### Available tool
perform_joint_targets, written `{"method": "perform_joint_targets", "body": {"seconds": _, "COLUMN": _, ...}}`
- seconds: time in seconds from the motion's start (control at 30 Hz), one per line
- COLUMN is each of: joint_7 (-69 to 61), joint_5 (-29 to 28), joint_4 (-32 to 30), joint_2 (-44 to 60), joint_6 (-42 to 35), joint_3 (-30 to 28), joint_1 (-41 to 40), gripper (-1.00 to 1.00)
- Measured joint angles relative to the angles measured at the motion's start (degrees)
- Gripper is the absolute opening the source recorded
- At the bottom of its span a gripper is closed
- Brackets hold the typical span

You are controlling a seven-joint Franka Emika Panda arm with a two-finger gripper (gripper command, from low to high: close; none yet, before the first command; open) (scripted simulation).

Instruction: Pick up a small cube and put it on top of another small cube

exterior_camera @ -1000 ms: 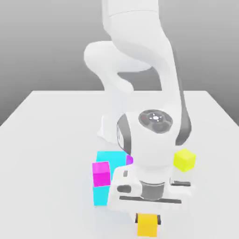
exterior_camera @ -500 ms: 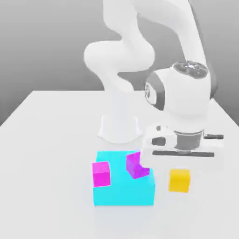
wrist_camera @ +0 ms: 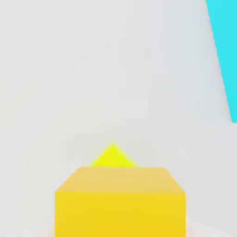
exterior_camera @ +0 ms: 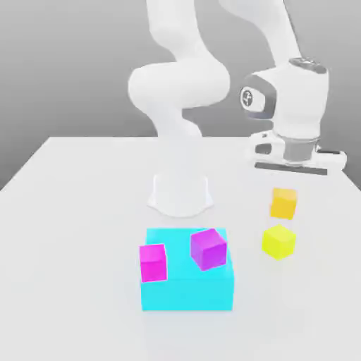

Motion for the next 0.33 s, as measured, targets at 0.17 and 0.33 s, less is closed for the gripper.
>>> {"method": "perform_joint_targets", "body": {"seconds": 0.17, "joint_7": 5.24, "joint_5": -7.79, "joint_4": -0.01, "joint_2": 6.15, "joint_6": 5.4, "joint_3": 3.15, "joint_1": -5.51, "gripper": -1.0}}
{"method": "perform_joint_targets", "body": {"seconds": 0.33, "joint_7": 8.36, "joint_5": -12.4, "joint_4": 0.13, "joint_2": 11.56, "joint_6": 10.79, "joint_3": 4.51, "joint_1": -8.16, "gripper": -1.0}}
